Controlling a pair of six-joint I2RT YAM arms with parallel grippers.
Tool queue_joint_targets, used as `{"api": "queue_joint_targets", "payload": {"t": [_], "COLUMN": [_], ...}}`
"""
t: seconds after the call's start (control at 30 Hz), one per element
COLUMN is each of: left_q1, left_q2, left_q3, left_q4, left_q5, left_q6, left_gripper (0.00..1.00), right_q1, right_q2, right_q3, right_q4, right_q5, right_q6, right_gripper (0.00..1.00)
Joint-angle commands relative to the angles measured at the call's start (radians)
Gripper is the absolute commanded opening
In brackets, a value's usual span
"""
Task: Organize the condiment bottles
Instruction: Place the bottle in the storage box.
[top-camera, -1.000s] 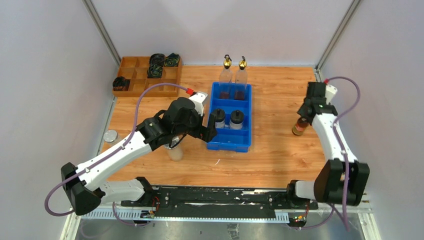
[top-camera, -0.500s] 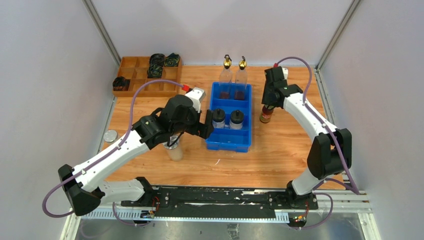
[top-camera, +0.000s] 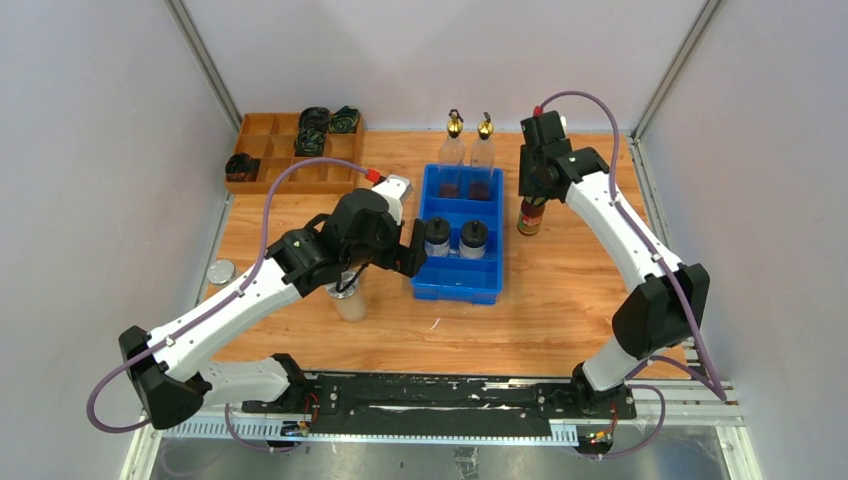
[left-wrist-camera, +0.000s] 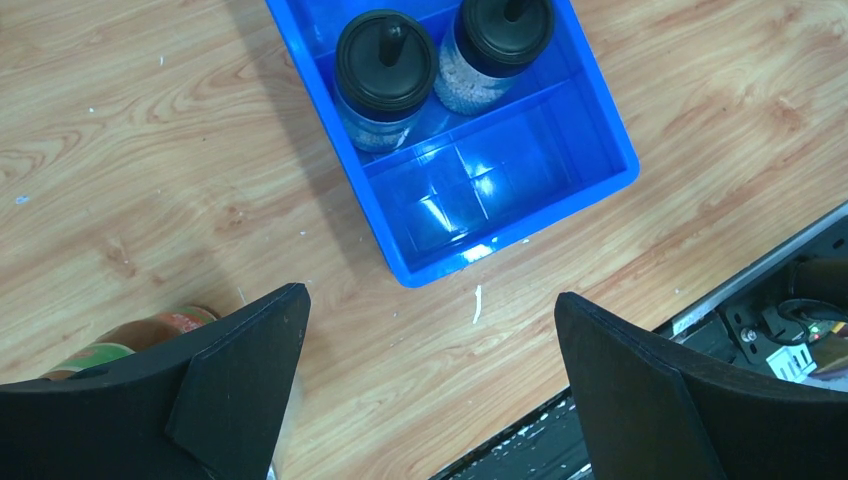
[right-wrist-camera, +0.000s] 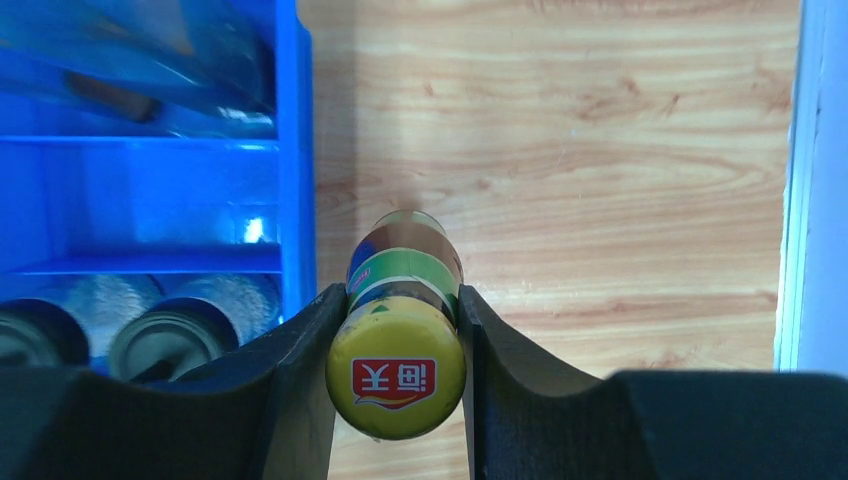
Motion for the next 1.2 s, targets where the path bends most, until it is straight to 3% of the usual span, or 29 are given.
{"api": "queue_joint_targets", "payload": {"t": [0.0,0.57,1.17], "left_q1": [0.004,0.004,0.004], "left_q2": [0.01,-0.009,0.006], "left_q3": [0.026,0.013,0.022], "left_q4": [-0.008,-0.017,-0.029], "left_q5": [-0.008,-0.014,-0.023], "left_q6": [0.003,0.005,0.019], "left_gripper": [1.0,1.0,1.0], "right_q1": [0.034,0.205,0.246], "right_q2": [-0.015,0.09,0.15], "right_q3": [0.138,0.323,0.273], "right_q4": [-0.027,-0.063,0.104], "right_q5": [0.029,0.099,0.082], "right_q6": [-0.046,-0.049,-0.028], "right_gripper": [0.0,0.0,0.0]}}
